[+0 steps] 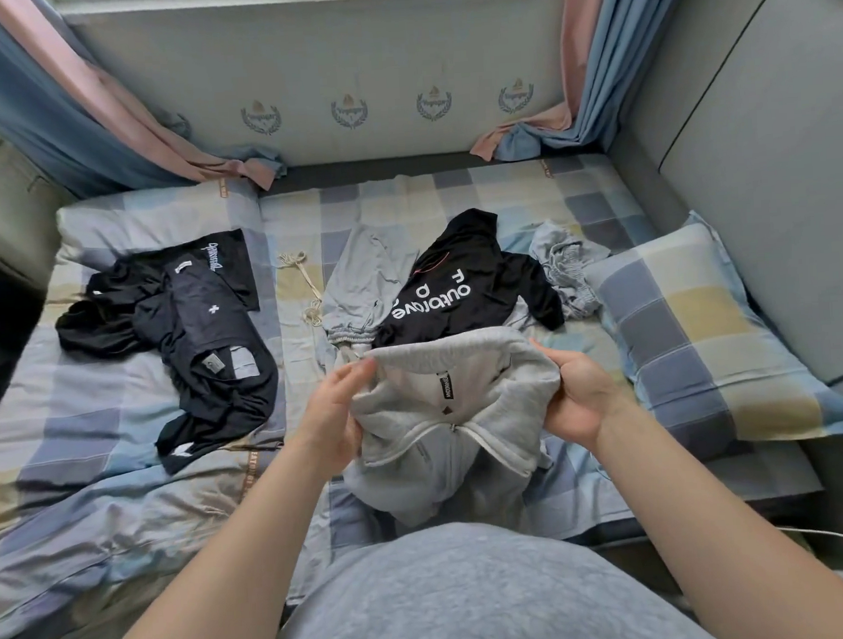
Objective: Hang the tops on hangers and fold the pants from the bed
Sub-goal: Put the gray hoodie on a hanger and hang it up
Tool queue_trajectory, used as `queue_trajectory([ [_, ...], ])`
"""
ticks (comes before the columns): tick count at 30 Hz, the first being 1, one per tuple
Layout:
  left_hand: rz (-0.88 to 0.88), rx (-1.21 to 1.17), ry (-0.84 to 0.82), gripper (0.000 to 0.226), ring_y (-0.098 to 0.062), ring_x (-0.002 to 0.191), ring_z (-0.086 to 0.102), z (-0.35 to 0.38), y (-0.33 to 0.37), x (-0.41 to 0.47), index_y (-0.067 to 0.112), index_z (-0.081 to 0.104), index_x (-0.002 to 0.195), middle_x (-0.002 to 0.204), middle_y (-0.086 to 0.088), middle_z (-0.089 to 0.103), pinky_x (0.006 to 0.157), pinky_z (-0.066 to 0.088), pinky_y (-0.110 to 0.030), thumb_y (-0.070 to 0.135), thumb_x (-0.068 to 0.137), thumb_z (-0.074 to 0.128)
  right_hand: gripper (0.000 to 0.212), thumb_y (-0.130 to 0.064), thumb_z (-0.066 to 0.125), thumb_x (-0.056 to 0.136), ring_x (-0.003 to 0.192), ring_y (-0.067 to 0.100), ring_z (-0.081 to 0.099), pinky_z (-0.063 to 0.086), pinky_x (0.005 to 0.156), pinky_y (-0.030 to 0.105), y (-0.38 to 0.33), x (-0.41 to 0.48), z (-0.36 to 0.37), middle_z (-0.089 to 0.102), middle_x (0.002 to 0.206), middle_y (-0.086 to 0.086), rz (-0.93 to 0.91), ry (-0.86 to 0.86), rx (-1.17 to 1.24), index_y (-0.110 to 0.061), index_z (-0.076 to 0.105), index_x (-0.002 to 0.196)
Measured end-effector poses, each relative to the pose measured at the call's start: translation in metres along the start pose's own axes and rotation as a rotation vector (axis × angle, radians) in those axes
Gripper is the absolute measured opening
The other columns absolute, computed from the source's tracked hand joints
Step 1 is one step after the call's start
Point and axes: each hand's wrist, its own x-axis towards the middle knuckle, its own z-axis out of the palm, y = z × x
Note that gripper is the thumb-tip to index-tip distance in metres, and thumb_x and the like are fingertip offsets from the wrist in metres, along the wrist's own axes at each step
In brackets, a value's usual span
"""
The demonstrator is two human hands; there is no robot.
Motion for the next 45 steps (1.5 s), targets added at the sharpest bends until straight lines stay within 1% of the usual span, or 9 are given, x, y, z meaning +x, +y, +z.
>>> queue_trajectory([
  [6,0.198,0.867,0.323,0.013,-0.026,0.073,0.063,0.017,-0.032,0.0,0.011,0.066,0.086,0.075,-0.006,0.067,0.066,0.051,-0.038,0.019,0.093,0.06,0.041,-0.031,0.043,0.105,0.105,0.028,0.064,0.048,0.103,0.04,-0.004,-0.001,0.013,0.065,0.112,0.018,0.006,-0.042,0.089,0.002,0.067,0.111],
  [14,-0.137,-0.23,0.349,0.027,-0.023,0.082,0.064,0.041,-0.007,-0.001,0.003,0.057,0.125,0.099,-0.014,0.067,0.067,0.06,-0.032,0.013,0.107,0.041,0.036,-0.028,0.07,0.084,0.098,0.031,0.066,0.053,0.097,0.044,-0.009,-0.004,0.004,0.067,0.104,0.018,-0.077,0.031,-0.122,-0.003,0.066,0.11],
  [18,-0.161,-0.139,0.298,0.035,-0.036,0.115,0.063,0.055,0.003,-0.015,0.002,0.059,0.128,0.123,-0.021,0.066,0.103,0.049,-0.05,0.02,0.106,0.04,0.04,-0.016,0.083,0.073,0.078,0.024,0.066,0.055,0.068,0.036,-0.007,-0.001,-0.009,0.065,0.098,0.014,-0.289,0.305,-0.523,-0.008,0.061,0.105],
  [22,-0.159,-0.118,0.28,0.035,-0.034,0.113,0.065,0.066,0.012,-0.024,0.003,0.061,0.126,0.12,-0.021,0.068,0.103,0.05,-0.049,0.024,0.105,0.042,0.044,-0.037,0.083,0.078,0.104,0.025,0.063,0.054,0.082,0.038,0.007,0.002,-0.022,0.061,0.116,0.01,-0.275,0.453,-1.077,-0.017,0.06,0.11],
  [28,-0.111,-0.072,0.275,0.031,-0.031,0.11,0.067,0.069,0.01,-0.031,0.013,0.063,0.126,0.119,-0.015,0.069,0.1,0.053,-0.047,0.021,0.105,0.041,0.047,-0.062,0.06,0.085,0.072,0.025,0.068,0.06,0.06,0.037,0.036,0.0,-0.015,0.065,0.092,0.008,-0.044,0.546,-1.51,-0.017,0.059,0.101],
  [32,-0.066,-0.02,0.329,0.028,-0.024,0.108,0.065,0.063,0.008,-0.036,0.02,0.063,0.12,0.119,-0.008,0.068,0.091,0.054,-0.038,0.022,0.106,0.039,0.033,-0.042,0.061,0.092,0.051,0.033,0.07,0.061,0.05,0.045,0.042,-0.005,-0.012,0.071,0.065,0.019,0.065,0.515,-1.311,-0.009,0.064,0.094],
  [37,-0.092,0.063,0.331,0.027,-0.025,0.105,0.066,0.047,0.01,-0.044,0.02,0.062,0.119,0.117,-0.008,0.069,0.093,0.055,-0.04,0.021,0.105,0.04,0.02,0.01,0.049,0.092,0.078,0.03,0.07,0.06,0.055,0.036,0.067,-0.009,-0.025,0.069,0.094,0.021,-0.151,0.469,-0.588,0.001,0.064,0.103],
  [42,-0.163,0.157,0.252,0.027,-0.028,0.103,0.067,0.024,0.014,-0.056,0.014,0.063,0.124,0.115,-0.01,0.07,0.093,0.056,-0.045,0.023,0.102,0.049,0.029,0.007,0.036,0.1,0.056,0.015,0.067,0.057,0.053,0.026,0.114,-0.022,-0.014,0.071,0.076,0.012,-0.141,0.423,0.247,-0.005,0.062,0.104],
  [45,-0.171,0.269,0.168,0.026,-0.031,0.11,0.065,0.005,0.013,-0.065,0.011,0.065,0.119,0.121,-0.013,0.067,0.099,0.052,-0.052,0.022,0.098,0.054,0.027,0.004,0.04,0.101,0.058,0.016,0.071,0.057,0.051,0.027,0.148,-0.04,0.001,0.074,0.073,0.01,-0.284,0.492,0.295,-0.006,0.066,0.097],
])
